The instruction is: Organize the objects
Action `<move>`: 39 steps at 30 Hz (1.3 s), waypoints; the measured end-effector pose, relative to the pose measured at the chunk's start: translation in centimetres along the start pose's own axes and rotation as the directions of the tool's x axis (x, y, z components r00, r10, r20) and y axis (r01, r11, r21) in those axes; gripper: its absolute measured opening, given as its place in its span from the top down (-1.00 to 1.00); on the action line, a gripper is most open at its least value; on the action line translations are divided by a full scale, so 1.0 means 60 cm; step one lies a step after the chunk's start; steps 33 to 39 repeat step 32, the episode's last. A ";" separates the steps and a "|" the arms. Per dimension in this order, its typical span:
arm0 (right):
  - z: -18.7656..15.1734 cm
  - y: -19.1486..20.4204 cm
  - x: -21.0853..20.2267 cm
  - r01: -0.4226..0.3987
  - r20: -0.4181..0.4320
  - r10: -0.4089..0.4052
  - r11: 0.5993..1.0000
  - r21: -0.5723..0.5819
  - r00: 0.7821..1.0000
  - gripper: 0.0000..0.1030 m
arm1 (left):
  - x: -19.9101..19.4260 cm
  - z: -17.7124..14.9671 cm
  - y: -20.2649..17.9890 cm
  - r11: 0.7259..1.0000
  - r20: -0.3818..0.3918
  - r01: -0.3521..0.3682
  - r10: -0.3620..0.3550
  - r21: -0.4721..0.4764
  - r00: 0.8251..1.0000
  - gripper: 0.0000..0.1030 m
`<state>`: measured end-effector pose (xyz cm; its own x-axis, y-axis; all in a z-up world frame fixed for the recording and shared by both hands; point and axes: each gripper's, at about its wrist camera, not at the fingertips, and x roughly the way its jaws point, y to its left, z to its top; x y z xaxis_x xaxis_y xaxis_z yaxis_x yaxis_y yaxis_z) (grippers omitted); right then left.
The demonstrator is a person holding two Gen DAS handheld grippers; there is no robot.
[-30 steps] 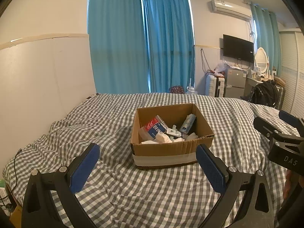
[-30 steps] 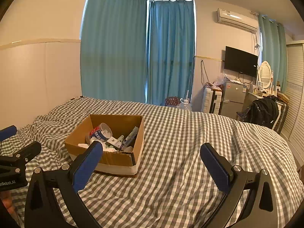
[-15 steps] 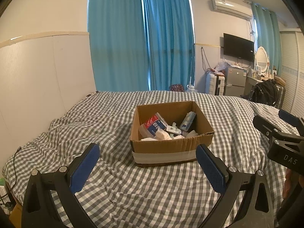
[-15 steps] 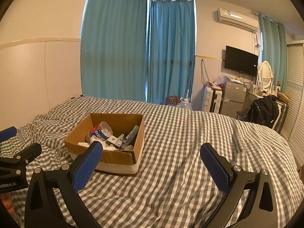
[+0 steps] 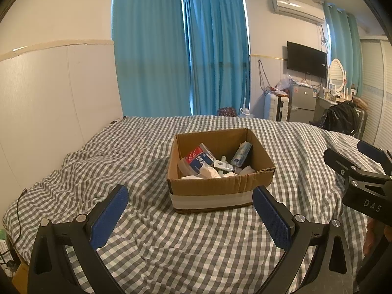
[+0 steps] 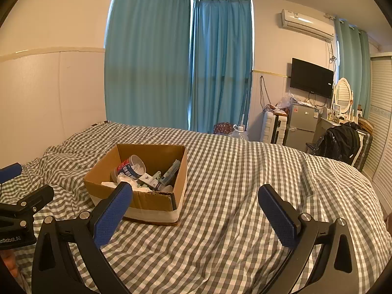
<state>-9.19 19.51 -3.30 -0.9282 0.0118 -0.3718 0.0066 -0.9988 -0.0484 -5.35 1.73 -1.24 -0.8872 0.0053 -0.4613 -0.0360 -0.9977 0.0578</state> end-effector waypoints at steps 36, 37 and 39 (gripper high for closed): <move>-0.006 0.006 0.005 -0.007 -0.016 0.007 1.000 -0.003 1.000 -1.00 | -0.003 -0.007 -0.003 1.000 0.008 -0.020 0.019 0.010 1.000 -1.00; -0.006 0.006 0.005 -0.007 -0.016 0.007 1.000 -0.003 1.000 -1.00 | -0.003 -0.007 -0.003 1.000 0.008 -0.020 0.019 0.010 1.000 -1.00; -0.006 0.006 0.005 -0.007 -0.016 0.007 1.000 -0.003 1.000 -1.00 | -0.003 -0.007 -0.003 1.000 0.008 -0.020 0.019 0.010 1.000 -1.00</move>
